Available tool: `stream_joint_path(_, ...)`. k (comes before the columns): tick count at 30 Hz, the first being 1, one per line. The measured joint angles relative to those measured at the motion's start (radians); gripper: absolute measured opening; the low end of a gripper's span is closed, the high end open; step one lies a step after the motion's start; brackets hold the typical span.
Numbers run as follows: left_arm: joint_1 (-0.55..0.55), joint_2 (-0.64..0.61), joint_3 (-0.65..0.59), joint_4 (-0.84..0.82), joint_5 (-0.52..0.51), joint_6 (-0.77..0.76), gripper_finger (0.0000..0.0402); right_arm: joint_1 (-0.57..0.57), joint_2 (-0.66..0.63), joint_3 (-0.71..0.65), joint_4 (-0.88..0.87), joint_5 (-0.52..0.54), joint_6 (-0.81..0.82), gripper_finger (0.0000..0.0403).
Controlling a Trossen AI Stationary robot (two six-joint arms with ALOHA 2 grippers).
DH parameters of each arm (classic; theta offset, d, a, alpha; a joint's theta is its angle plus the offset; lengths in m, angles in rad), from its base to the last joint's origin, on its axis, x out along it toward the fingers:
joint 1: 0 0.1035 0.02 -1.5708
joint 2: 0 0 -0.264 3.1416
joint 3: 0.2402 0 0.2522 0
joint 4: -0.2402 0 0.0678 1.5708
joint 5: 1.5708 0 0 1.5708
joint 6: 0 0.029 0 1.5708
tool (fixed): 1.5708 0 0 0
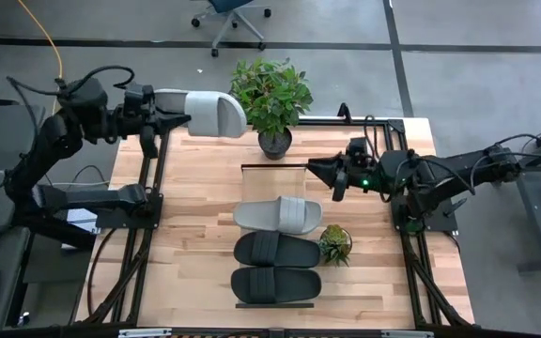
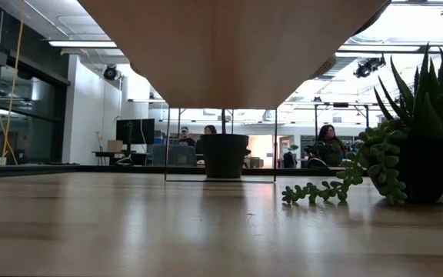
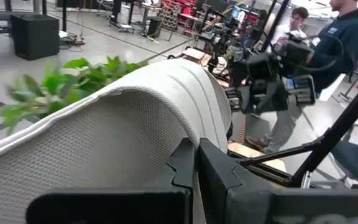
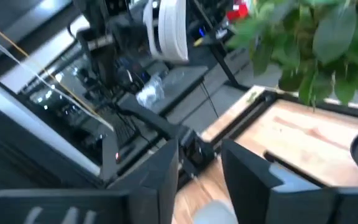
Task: Pick and place slides into the shelf
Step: Put the gray slide into the shelf
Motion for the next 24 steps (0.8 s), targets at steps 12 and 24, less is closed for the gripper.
stream_joint_path(12,-0.359,0.171,-0.001,0.141,-0.273,0.004,0.0,-0.036,0.0,0.0,0.071,-0.018,-0.06,0.0129)
stream_joint_path(24,-0.376,0.238,-0.001,0.19,-0.29,-0.008,0.0,-0.036,0.0,0.0,0.158,-0.139,-0.118,0.0144)
